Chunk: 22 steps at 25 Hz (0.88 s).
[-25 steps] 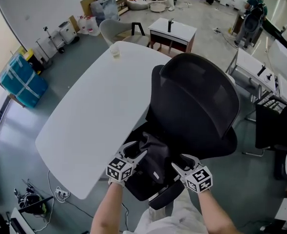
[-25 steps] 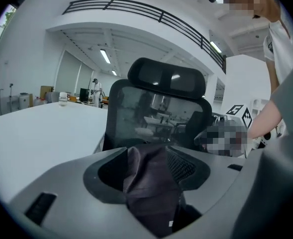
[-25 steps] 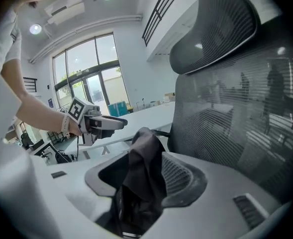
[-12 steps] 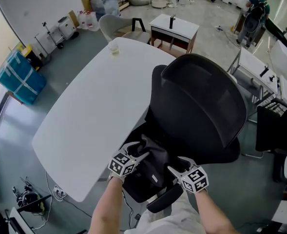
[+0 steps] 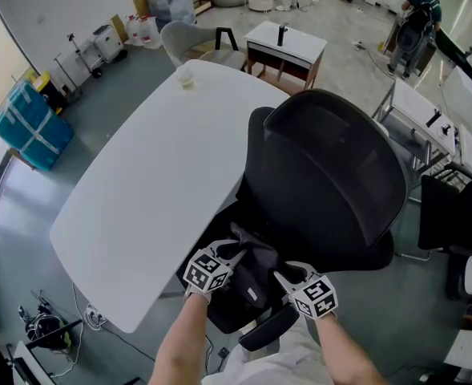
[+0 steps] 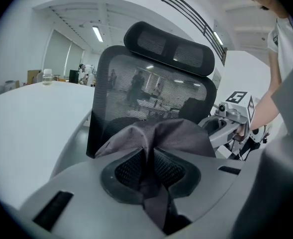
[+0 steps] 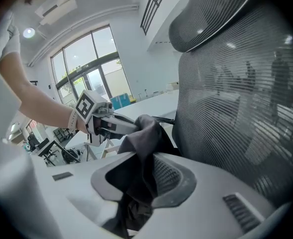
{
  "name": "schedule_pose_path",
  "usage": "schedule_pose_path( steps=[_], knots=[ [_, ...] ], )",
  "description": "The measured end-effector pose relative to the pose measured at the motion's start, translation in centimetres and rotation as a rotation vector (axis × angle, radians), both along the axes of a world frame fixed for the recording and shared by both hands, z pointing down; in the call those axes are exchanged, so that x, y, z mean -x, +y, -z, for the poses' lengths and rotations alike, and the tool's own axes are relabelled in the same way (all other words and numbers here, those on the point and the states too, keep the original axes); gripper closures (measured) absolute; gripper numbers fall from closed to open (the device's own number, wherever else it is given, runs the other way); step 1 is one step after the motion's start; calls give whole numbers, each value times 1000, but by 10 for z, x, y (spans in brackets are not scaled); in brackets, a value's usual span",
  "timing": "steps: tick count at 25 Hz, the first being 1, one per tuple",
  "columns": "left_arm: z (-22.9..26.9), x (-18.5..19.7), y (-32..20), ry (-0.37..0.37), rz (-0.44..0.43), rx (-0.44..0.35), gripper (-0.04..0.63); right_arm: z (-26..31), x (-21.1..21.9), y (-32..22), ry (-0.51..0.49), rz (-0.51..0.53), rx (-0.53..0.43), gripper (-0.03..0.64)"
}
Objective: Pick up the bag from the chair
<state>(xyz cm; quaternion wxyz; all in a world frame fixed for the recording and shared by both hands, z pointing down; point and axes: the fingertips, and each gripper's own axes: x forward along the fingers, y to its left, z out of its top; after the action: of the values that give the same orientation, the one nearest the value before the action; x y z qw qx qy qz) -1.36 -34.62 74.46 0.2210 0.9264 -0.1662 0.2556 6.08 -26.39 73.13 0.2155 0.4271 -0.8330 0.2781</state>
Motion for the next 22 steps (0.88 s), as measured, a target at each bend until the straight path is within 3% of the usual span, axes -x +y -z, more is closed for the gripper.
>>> schedule_pose_path(
  steps=[8,22],
  knots=[
    [10,5,7,3,56,3,561,4,-3,6,-6,-56,23,577],
    [79,27,33,116,199,-50,571,54,3,19,-87,-106,-39,588]
  ],
)
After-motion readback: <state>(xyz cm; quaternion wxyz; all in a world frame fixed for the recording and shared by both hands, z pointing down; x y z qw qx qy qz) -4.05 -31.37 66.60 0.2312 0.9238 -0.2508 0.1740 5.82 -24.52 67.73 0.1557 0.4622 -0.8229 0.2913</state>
